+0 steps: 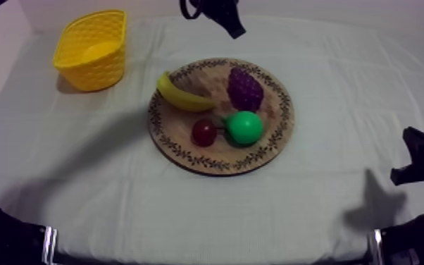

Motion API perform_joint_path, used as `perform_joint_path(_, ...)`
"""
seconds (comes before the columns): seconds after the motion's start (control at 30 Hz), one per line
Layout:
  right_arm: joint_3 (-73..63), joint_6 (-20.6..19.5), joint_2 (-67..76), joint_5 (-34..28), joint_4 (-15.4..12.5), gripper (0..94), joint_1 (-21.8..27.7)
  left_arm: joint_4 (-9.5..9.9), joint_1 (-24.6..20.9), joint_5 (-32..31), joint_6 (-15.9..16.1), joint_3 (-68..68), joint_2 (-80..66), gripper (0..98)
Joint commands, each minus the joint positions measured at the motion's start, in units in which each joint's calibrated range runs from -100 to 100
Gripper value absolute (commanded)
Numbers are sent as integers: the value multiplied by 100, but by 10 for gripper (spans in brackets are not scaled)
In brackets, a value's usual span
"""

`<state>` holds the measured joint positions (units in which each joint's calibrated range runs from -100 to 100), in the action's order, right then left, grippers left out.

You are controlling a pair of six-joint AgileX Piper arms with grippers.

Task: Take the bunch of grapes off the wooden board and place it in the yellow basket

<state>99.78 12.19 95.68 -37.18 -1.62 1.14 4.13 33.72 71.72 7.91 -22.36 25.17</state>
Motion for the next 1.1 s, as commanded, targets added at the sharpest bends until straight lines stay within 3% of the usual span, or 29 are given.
perform_joint_path(0.0, -1, 0, 0, 0, -2, 5, 1, 20, 7, -58, -406, 99, -38, 0)
perform_joint_path(0.2, -1, 0, 0, 0, -2, 5, 1, 70, 100, -259, -1514, 366, -186, 0)
perform_joint_path(0.33, -1, 0, 0, 0, -2, 5, 1, -56, 85, 86, -2153, 259, -199, 0)
perform_joint_path(0.47, -1, -2, 0, 0, -2, 5, 1, -268, 15, 478, -2598, 219, -196, 0)
perform_joint_path(0.63, -1, -1, 0, 0, -2, 5, 1, -331, -6, 1041, -3146, 257, -202, 0)
perform_joint_path(0.8, -1, 0, 0, 0, -2, 5, 1, -422, -30, 1305, -3403, 299, -196, 12)
perform_joint_path(1.07, -1, 0, 0, 0, -2, 5, 1, -557, -24, 1382, -3466, 221, -175, 29)
